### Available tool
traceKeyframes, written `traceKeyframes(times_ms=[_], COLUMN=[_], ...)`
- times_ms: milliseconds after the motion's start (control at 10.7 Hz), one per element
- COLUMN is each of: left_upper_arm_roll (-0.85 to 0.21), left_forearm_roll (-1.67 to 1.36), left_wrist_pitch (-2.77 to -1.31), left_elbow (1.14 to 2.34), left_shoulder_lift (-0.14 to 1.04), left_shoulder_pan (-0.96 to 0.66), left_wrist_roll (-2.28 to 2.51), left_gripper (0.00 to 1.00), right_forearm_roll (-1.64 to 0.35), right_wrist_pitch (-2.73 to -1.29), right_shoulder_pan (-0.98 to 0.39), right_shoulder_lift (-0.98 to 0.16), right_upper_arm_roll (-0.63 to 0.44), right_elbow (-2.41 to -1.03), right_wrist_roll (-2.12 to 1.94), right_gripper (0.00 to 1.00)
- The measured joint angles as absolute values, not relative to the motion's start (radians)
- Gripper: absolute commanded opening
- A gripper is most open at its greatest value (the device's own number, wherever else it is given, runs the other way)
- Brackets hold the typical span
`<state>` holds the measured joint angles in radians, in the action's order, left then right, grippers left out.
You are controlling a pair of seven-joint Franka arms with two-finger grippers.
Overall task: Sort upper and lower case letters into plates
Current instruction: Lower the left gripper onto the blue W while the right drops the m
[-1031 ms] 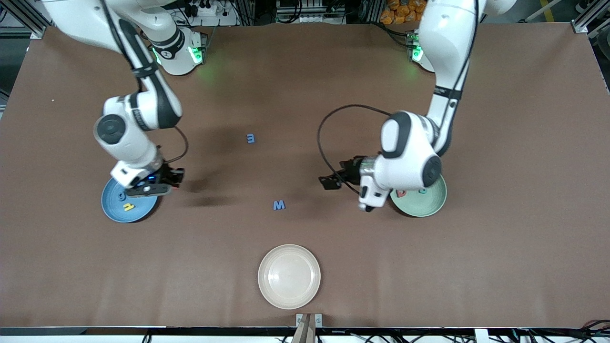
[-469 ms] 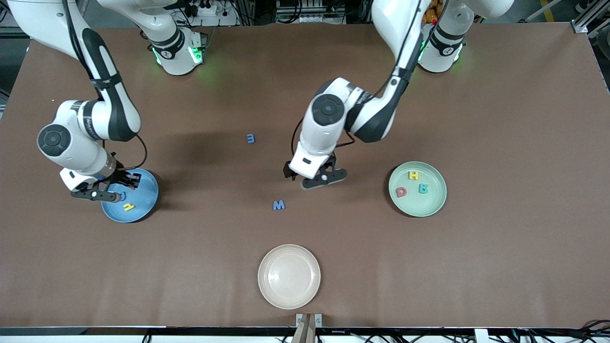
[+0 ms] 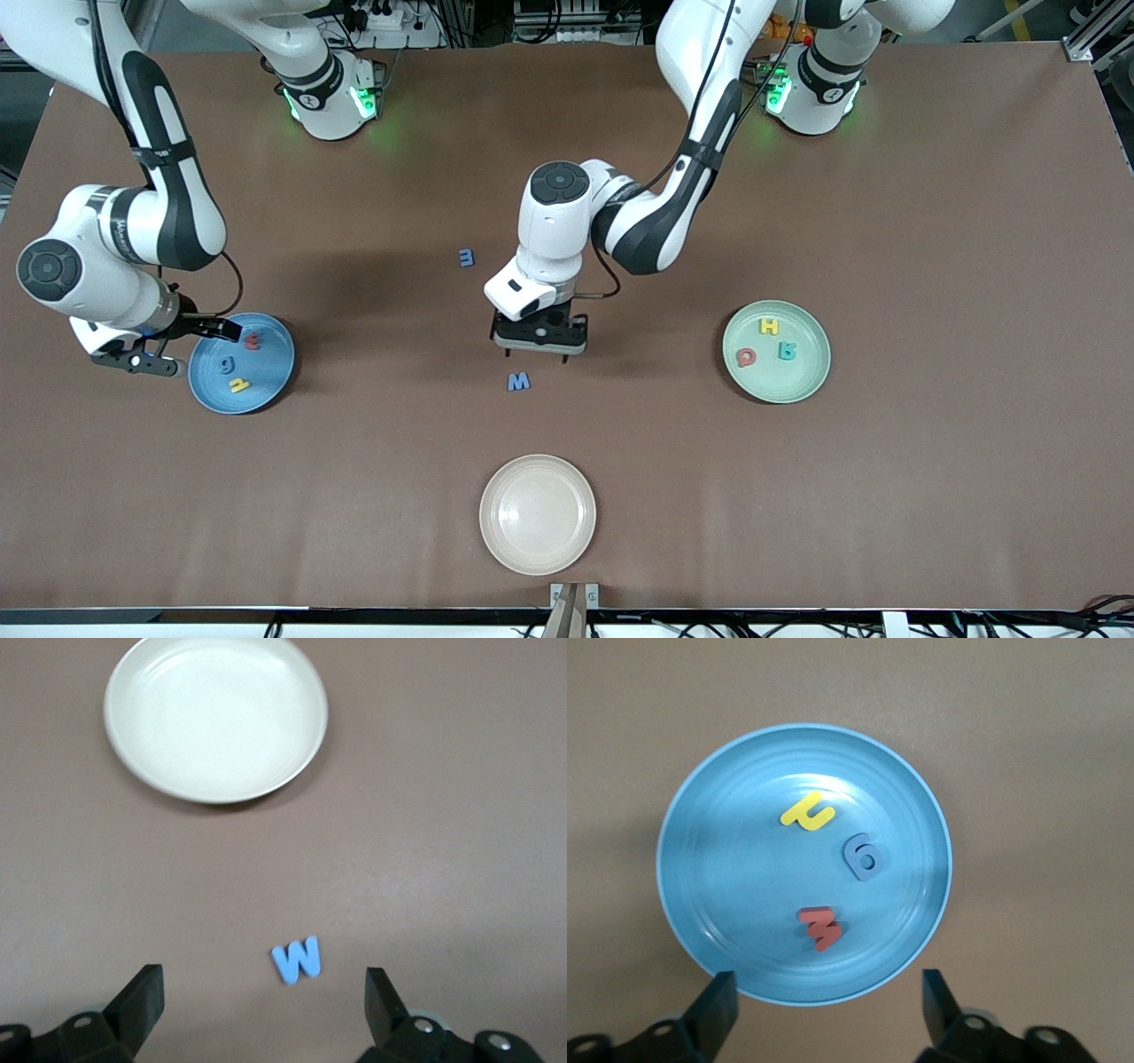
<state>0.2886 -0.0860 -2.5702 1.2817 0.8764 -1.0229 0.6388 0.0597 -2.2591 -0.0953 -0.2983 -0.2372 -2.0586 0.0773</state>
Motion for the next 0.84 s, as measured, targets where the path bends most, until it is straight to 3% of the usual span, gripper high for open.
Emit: traceKeyframes(times_ms=[375,844], left_upper_arm_roll=[0.294,0.295], left_forearm_roll=[-0.059,-0.036], left_wrist_pitch=[-2.852,-2.917], left_elbow=[1.258,1.203], left_shoulder_lift=[1.062,1.144], left_shoulder_pan=[-1.019,-1.034], left_wrist_roll=[0.395,0.297], left_gripper=[1.0,1.0], right_forearm_roll=[0.056,0.055], right_wrist_pitch=[-2.254,-2.255], right_shoulder_pan=[-0.13,-0.143], right_shoulder_lift=[-0.298,-0.292], right_upper_arm_roll=[-0.229,-0.15], right_elbow=[-2.053,-2.052], right_wrist_roll=[0.186,0.49], right_gripper=[1.0,1.0])
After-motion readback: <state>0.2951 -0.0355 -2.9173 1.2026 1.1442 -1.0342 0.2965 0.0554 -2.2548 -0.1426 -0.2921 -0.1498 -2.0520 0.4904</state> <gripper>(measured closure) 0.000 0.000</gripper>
